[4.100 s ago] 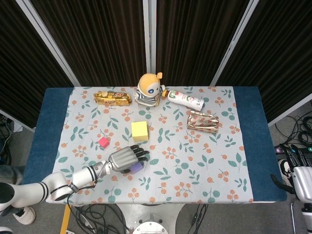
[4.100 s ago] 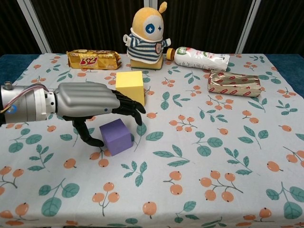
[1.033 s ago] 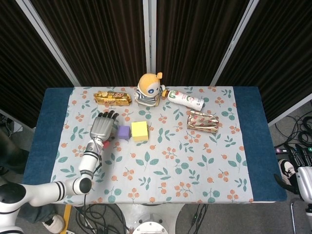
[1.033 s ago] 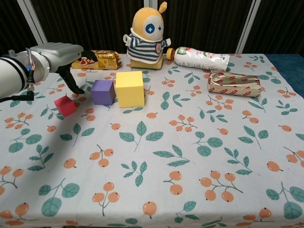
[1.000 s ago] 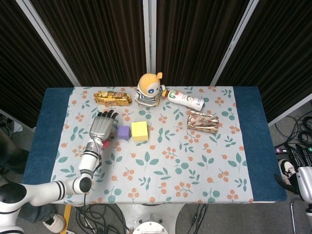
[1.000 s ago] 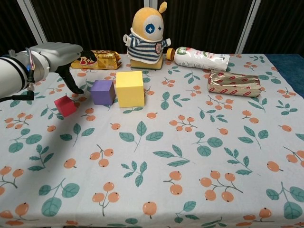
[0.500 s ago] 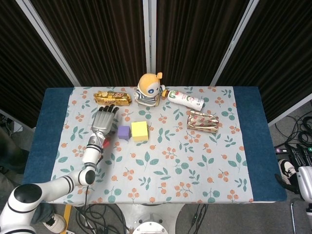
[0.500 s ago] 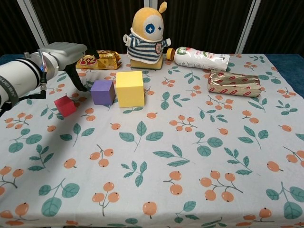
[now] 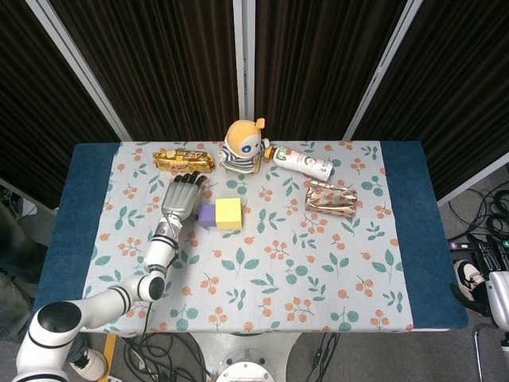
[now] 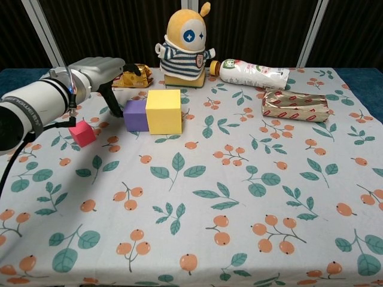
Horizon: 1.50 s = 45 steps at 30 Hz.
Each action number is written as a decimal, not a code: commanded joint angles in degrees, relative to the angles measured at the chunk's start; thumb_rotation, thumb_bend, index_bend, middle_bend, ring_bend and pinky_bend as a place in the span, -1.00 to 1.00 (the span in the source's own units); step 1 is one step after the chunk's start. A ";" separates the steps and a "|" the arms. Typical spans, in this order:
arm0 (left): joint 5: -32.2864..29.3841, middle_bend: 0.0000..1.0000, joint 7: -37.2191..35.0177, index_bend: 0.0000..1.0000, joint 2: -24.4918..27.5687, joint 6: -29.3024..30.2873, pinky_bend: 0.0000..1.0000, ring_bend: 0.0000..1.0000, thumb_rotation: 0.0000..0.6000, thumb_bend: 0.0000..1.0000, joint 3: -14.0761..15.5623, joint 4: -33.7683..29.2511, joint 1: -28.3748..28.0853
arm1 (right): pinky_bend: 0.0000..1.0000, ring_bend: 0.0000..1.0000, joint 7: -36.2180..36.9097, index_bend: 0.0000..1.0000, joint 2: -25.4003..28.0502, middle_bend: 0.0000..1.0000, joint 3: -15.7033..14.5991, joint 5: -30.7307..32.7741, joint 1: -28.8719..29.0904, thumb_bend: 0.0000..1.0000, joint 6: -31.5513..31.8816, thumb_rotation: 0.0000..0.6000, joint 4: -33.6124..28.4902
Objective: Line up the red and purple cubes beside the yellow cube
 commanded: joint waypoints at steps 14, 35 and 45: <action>2.09 -0.63 -1.32 -0.61 0.44 -1.09 -0.63 -0.72 1.00 -0.77 -0.40 1.40 0.54 | -0.77 -1.00 0.05 -0.91 -0.02 -0.75 0.07 -0.03 0.05 -0.70 -0.13 1.00 -0.01; 0.70 -0.63 -5.92 -0.32 24.12 3.26 -0.64 -0.72 1.00 -0.72 4.97 -35.33 15.81 | -0.77 -1.00 0.91 -0.91 -0.72 -0.75 0.10 -2.47 1.73 -0.70 -0.50 1.00 0.53; 12.17 -0.63 -13.77 -0.31 22.40 -1.82 -0.66 -0.73 1.00 -0.46 9.01 -27.68 15.61 | -0.77 -1.00 0.23 -0.91 -0.67 -0.75 -0.12 -2.30 1.48 -0.70 -0.17 1.00 -0.11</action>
